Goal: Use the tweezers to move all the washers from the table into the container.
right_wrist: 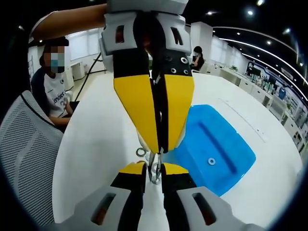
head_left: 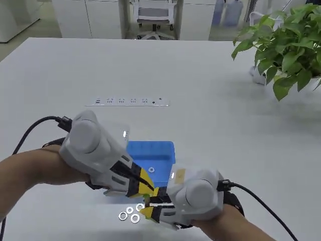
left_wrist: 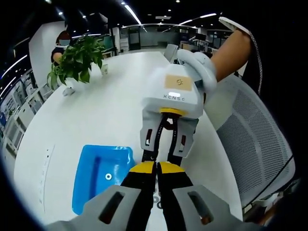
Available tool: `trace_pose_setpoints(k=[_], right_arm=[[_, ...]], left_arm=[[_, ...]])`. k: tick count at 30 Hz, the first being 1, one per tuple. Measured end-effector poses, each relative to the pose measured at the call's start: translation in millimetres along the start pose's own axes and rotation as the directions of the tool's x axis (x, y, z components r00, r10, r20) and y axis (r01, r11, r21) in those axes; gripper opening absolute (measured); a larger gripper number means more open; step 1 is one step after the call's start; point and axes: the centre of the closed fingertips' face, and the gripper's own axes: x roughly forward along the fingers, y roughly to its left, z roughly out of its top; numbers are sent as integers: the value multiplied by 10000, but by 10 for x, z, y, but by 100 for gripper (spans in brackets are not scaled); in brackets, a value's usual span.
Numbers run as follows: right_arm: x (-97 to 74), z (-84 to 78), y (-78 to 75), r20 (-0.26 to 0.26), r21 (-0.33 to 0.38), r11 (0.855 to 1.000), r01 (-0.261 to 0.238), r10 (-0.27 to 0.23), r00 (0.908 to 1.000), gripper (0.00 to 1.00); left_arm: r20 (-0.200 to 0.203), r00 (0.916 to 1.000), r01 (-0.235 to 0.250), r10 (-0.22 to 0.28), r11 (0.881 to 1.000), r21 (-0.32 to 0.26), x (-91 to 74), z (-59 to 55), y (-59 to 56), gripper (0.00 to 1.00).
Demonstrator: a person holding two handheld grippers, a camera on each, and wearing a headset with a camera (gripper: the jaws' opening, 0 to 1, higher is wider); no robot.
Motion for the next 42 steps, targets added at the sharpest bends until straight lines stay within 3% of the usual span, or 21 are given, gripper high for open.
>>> trace_pose_setpoints(k=[29,42], right_arm=[[-47,24,19,1,278,9996,-33,33,10000,10],[-224,191,3,178,62,9999,122,-124,9998,10]], left_arm=[[-114,9998,151,-149,9996,234,-14,12,-34,5],[97,9999,110,-112,9999,120,-159,204,-49,5]])
